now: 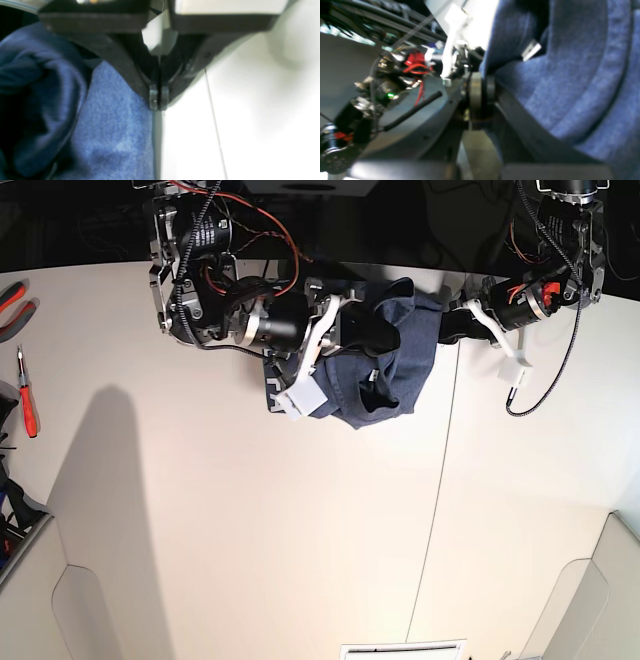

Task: Layout the t-shirt on the table in an organized manner, then fold the t-shirt properly
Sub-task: 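Grasp the folded bundle with both grippers and fold it over again, then press and tuck the bundle edges with both grippers to square it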

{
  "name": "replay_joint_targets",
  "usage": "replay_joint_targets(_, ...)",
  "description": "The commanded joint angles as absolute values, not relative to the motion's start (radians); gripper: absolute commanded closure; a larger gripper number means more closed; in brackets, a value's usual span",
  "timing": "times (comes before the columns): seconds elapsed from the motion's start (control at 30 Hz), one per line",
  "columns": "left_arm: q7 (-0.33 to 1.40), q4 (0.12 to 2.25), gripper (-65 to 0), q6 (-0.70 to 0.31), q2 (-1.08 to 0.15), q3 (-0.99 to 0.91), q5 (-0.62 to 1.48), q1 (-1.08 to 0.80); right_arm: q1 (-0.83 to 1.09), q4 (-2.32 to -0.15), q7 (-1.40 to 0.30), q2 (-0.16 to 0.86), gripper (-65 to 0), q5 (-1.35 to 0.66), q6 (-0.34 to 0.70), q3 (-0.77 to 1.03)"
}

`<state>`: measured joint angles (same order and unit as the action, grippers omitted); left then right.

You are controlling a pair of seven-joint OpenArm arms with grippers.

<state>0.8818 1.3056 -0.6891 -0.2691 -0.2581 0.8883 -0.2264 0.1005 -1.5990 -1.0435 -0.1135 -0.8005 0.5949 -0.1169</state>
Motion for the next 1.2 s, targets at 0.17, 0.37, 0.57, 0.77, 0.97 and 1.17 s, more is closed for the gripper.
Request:
replay_joint_targets(0.17, 0.875, 1.315, 0.0, -0.698, -0.28, -0.26, 0.965, -0.221, 0.088, -1.616, -0.936, -0.152, -20.1, -0.742, 0.598, -0.169)
replay_joint_targets(0.37, 0.88, 1.317, 0.0, -0.698, -0.28, -0.284, 1.153, -0.216, 0.037, -1.616, -0.927, -0.152, -31.2, -0.748, 0.598, -0.243)
replay_joint_targets(0.57, 1.023, 1.364, 0.0, -0.698, -0.281, -0.389, 1.385, -0.216, -0.044, -1.616, -0.927, -0.152, -31.1, -0.756, 0.598, -0.327)
replay_joint_targets(0.77, 1.25, 1.491, 0.0, -0.698, -0.28, -0.468, 1.484, -0.216, -0.115, -1.699, -0.964, -0.152, -19.2, -0.674, 0.586, -0.258)
replay_joint_targets(0.97, 1.269, 1.627, 0.0, -0.698, -0.28, -0.424, 1.484, -0.216, -0.081, -1.89, -0.995, -0.15, 0.0, -0.673, 0.562, -0.006)
replay_joint_targets(1.17, 1.26, 1.651, 0.0, -0.698, -0.27, -0.229, 1.484, -0.21, 0.015, -1.915, -1.008, -0.15, 0.0, -0.682, 0.546, 0.255)
